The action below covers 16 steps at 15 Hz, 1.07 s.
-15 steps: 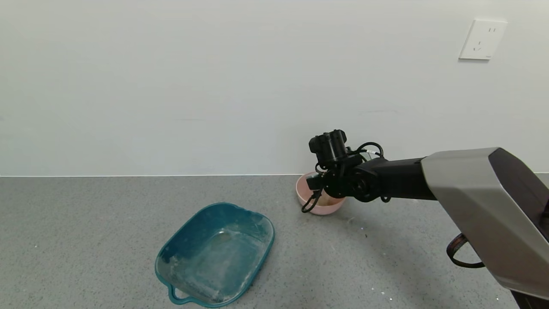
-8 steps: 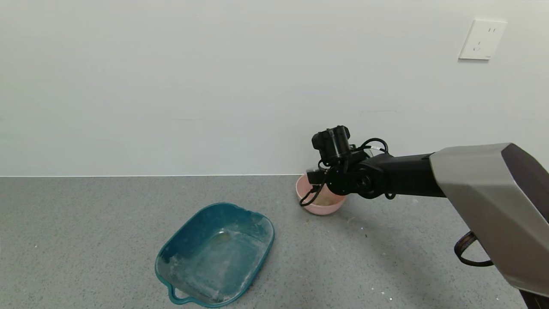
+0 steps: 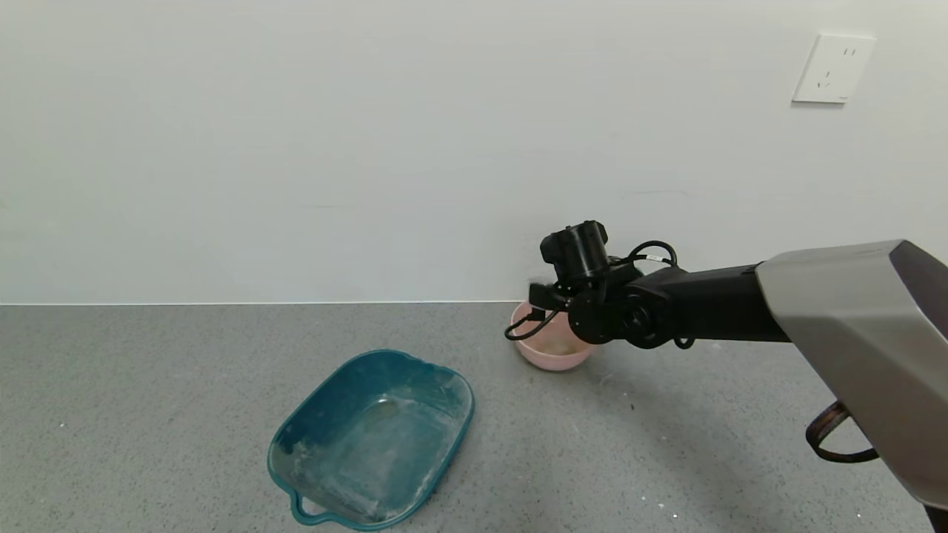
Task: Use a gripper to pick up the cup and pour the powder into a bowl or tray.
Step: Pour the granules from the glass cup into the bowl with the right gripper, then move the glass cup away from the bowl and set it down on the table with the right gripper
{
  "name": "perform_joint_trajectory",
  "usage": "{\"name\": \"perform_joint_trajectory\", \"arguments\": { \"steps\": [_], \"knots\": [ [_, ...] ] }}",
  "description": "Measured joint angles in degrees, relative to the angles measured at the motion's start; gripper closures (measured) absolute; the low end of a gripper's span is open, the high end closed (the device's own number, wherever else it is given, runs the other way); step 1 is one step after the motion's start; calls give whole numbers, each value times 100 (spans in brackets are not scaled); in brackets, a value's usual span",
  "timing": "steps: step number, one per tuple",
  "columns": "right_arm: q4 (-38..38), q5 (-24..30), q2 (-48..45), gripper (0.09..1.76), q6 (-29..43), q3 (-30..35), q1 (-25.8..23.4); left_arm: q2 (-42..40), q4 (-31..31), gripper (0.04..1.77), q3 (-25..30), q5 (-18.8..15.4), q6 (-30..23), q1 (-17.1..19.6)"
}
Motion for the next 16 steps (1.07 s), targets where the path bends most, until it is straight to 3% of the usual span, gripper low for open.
{"name": "perform_joint_trajectory", "arguments": {
  "steps": [6,16],
  "knots": [
    [243,802,-592,51,2120,670,-118,0,0,5,0,0,0,0],
    [161,2472,-2426,51,5693,2876,-750,0,0,5,0,0,0,0]
  ]
}}
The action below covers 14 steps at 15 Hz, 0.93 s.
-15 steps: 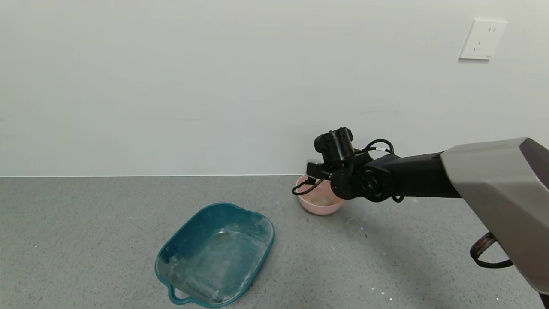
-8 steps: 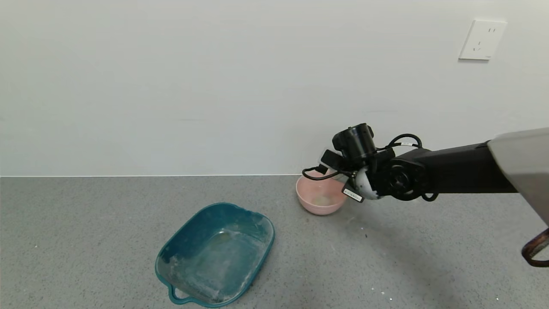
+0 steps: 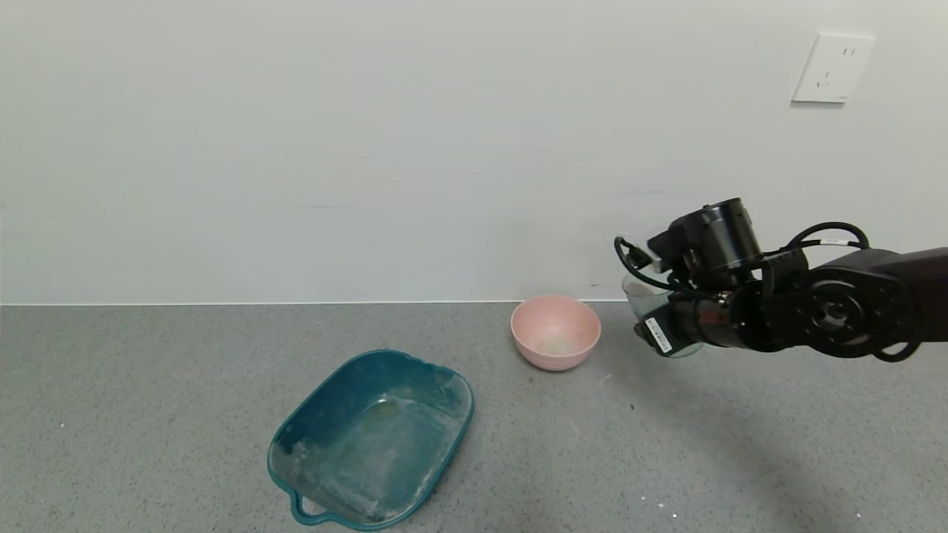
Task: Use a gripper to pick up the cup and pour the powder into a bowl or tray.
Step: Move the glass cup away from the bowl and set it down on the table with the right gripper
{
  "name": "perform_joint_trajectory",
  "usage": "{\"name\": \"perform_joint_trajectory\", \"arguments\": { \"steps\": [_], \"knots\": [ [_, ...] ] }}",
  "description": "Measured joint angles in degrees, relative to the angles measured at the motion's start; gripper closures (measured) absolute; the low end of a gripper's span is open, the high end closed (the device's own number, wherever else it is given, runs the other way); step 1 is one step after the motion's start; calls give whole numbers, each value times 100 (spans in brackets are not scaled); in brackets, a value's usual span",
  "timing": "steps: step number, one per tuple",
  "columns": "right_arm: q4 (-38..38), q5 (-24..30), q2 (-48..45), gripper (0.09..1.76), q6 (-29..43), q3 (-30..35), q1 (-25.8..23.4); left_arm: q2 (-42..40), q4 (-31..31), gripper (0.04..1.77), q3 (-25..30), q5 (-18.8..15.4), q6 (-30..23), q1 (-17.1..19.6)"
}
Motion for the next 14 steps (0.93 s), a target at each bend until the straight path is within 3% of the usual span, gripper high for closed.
{"name": "perform_joint_trajectory", "arguments": {
  "steps": [5,10,14],
  "knots": [
    [-608,605,-707,51,1200,1097,-296,0,-2,5,0,0,0,0],
    [-3155,1081,-859,51,1289,2643,-661,0,0,5,0,0,0,0],
    [-4798,1145,-528,51,1304,3387,-722,0,-2,5,0,0,0,0]
  ]
}}
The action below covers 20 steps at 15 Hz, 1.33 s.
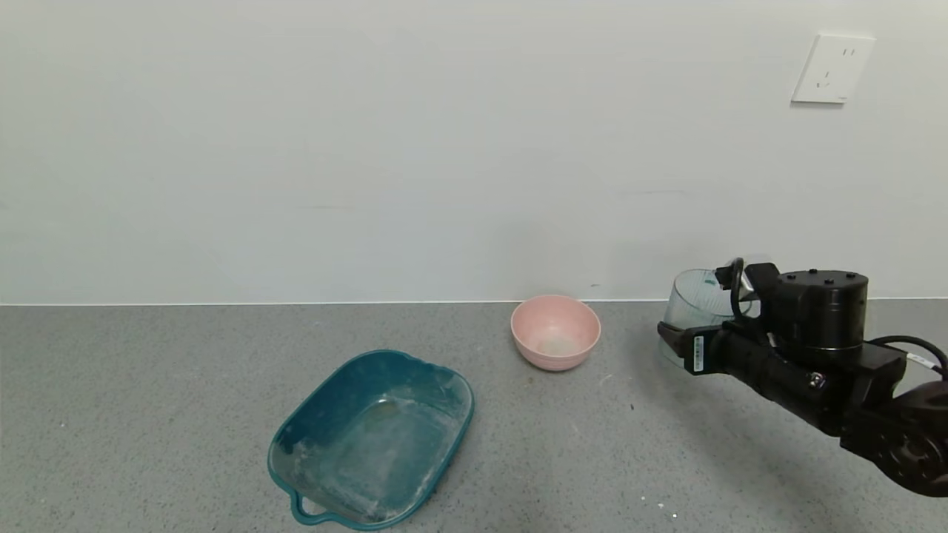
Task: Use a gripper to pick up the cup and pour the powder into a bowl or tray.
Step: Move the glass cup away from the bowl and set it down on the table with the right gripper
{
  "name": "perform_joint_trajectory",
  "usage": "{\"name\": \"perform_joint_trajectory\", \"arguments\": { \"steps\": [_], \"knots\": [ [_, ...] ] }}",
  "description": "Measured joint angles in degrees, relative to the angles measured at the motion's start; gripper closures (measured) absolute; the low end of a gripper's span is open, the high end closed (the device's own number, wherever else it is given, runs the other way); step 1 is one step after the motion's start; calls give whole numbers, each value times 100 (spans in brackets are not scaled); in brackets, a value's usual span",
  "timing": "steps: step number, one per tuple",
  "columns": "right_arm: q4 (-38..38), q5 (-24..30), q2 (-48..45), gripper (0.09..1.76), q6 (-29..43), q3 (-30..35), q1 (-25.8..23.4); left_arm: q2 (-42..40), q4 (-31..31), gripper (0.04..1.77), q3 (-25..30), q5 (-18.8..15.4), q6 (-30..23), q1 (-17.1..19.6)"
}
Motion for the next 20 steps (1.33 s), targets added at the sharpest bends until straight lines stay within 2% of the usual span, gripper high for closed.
{"name": "perform_joint_trajectory", "arguments": {
  "steps": [4,9,16,20],
  "knots": [
    [-1290,-2,672,51,127,265,-50,0,0,5,0,0,0,0],
    [-1985,16,1446,51,179,329,-218,0,2,5,0,0,0,0],
    [-2454,16,2086,51,334,328,-221,0,2,5,0,0,2,0],
    [-2464,27,2256,51,351,304,-201,0,5,5,0,0,0,0]
  ]
}}
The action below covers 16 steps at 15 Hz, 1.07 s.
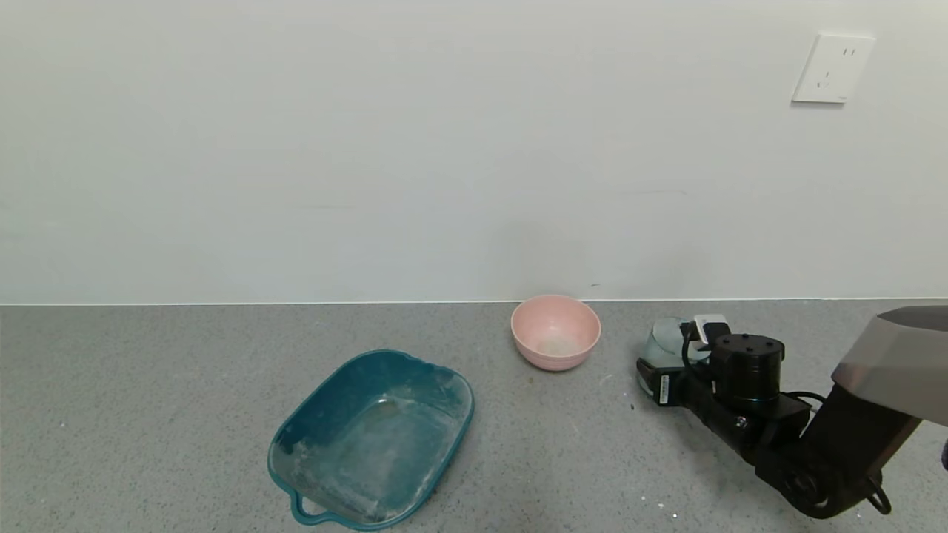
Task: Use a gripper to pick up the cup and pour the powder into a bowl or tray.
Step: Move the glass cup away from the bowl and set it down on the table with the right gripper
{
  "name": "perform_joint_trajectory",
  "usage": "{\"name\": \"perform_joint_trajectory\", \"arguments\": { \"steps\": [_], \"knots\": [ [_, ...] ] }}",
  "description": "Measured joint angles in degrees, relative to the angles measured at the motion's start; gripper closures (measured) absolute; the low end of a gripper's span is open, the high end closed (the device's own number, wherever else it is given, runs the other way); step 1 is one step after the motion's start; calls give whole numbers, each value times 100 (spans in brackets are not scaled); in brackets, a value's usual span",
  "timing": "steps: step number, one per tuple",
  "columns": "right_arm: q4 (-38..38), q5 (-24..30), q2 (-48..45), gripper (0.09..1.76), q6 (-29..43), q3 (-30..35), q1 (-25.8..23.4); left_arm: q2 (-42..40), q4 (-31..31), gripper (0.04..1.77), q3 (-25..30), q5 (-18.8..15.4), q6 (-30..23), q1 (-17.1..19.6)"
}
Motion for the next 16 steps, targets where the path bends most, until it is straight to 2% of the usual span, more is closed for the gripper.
{"name": "perform_joint_trajectory", "arguments": {
  "steps": [3,6,12,16],
  "knots": [
    [-9,15,34,50,0,-5,-11,0,-2,5,0,0,0,0],
    [0,15,37,36,10,20,9,0,-2,5,0,0,0,0],
    [82,149,-72,25,-56,110,44,0,-2,5,0,0,0,0],
    [887,378,-460,20,-196,279,-2,0,-2,5,0,0,0,0]
  ]
}}
